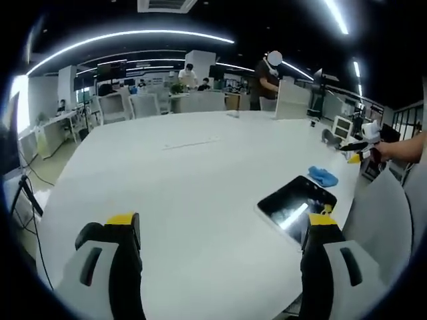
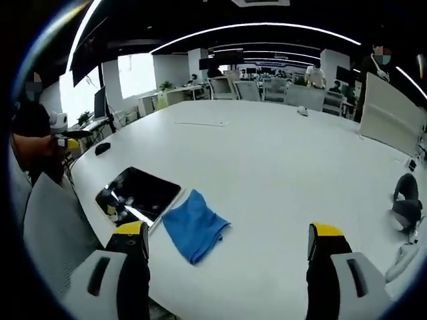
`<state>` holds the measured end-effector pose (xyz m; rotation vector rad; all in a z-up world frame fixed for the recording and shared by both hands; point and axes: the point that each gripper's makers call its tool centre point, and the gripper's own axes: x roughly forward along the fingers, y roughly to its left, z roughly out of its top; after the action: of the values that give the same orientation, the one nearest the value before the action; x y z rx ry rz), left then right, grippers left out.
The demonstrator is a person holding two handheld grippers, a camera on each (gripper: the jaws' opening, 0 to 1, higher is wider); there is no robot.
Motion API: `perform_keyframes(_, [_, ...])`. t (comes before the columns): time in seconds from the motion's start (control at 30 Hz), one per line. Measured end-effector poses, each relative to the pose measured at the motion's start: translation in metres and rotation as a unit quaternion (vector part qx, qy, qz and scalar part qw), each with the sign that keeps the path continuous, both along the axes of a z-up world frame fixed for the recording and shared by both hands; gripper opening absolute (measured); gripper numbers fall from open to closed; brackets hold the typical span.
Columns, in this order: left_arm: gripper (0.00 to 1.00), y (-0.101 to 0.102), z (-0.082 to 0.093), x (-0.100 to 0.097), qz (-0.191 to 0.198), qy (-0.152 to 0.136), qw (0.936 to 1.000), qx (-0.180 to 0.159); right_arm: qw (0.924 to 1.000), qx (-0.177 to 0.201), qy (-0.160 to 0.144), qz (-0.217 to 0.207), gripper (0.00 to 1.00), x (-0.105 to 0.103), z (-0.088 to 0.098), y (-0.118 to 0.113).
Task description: Wipe the mirror surface with the cleaning cloth until all visible marks leave the cleaned area.
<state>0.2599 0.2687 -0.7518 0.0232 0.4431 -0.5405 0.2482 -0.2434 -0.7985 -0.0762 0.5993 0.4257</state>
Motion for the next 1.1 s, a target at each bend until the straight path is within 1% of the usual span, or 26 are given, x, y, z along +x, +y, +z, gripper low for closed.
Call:
perform_keyframes(0.07, [0.99,0.0,0.001,0.0,-0.001,-0.002,1.0,0.004,1.0,0.004,-0.003,0.003,0.98,0.0,0.002,0.0])
perform_keyframes(0.13, [0.99,0.001,-0.004,0.0,0.0,0.002,0.9999,0.012,0.9999,0.012,0.0,0.001,0.96,0.001,0.003,0.002])
perform_keyframes(0.17, [0.99,0.0,-0.002,0.0,0.003,-0.001,1.0,0.007,0.9999,0.013,0.001,0.001,0.97,0.002,0.005,0.004])
perform_keyframes(0.2, [0.99,-0.002,0.003,0.002,0.007,-0.006,0.9999,-0.008,0.9999,0.014,-0.001,0.001,0.97,0.002,0.007,0.005])
perform_keyframes(0.23, [0.99,-0.002,0.008,0.004,0.013,-0.016,0.9998,-0.007,0.9999,0.016,-0.006,0.002,0.97,0.004,0.012,0.009])
perform_keyframes(0.27, [0.99,-0.002,0.01,0.004,0.012,-0.021,0.9997,-0.003,0.9998,0.017,-0.01,0.002,0.98,0.006,0.014,0.01])
perform_keyframes(0.3, [0.99,-0.004,0.009,0.004,0.009,-0.022,0.9997,-0.001,0.9998,0.017,-0.011,0.002,0.98,0.008,0.013,0.011])
perform_keyframes(0.33, [0.99,-0.007,0.006,0.001,0.007,-0.017,0.9998,0.0,0.9998,0.017,-0.01,0.001,0.98,0.009,0.011,0.011])
perform_keyframes(0.37, [0.99,-0.006,0.001,0.001,0.009,-0.012,0.9999,-0.001,0.9998,0.017,-0.007,0.002,0.98,0.01,0.002,0.012])
perform_keyframes(0.4, [0.99,-0.005,-0.005,-0.001,0.014,-0.005,0.9999,-0.006,0.9999,0.01,0.01,0.003,0.98,0.009,-0.014,0.009])
perform_keyframes(0.43, [0.99,-0.002,-0.013,-0.003,0.026,0.01,0.9994,-0.019,0.999,-0.003,0.045,0.005,0.98,0.002,-0.03,0.005])
perform_keyframes(0.47, [0.99,0.001,-0.017,-0.003,0.028,0.011,0.9994,-0.017,0.9986,-0.015,0.049,0.012,0.98,0.001,-0.035,0.004])
perform_keyframes(0.5, [0.99,0.0,-0.013,-0.004,0.026,0.005,0.9995,-0.017,0.9995,-0.018,0.022,0.011,0.98,0.007,-0.027,0.005])
perform_keyframes(0.53, [0.99,-0.001,-0.009,-0.004,0.024,-0.002,0.9995,-0.019,0.9997,-0.014,0.015,0.011,0.98,0.008,-0.021,0.006])
perform_keyframes(0.57, [0.99,-0.001,-0.002,-0.003,0.021,-0.016,0.9995,-0.016,1.0,0.004,0.002,0.007,0.98,0.009,-0.011,0.01])
perform_keyframes(0.63, [0.99,0.0,0.0,-0.003,0.021,-0.015,0.9996,-0.013,1.0,0.009,0.001,0.002,0.98,0.008,-0.009,0.01])
perform_keyframes(0.77, [0.99,0.0,-0.001,-0.004,0.016,-0.008,0.9998,-0.006,0.9999,0.012,0.004,0.002,0.98,0.009,-0.013,0.012])
perform_keyframes(0.87, [0.99,-0.001,0.001,-0.004,0.015,-0.009,0.9998,-0.008,0.9999,0.015,0.006,0.003,0.98,0.008,-0.012,0.016])
perform_keyframes(0.97, [0.99,0.001,-0.003,-0.004,0.02,-0.002,0.9998,-0.008,0.9999,0.013,0.003,0.005,0.98,0.007,-0.007,0.019])
perform_keyframes(1.1, [0.99,0.002,-0.005,-0.003,0.019,0.002,0.9998,-0.008,0.9999,0.015,0.003,0.002,0.98,0.008,-0.005,0.016])
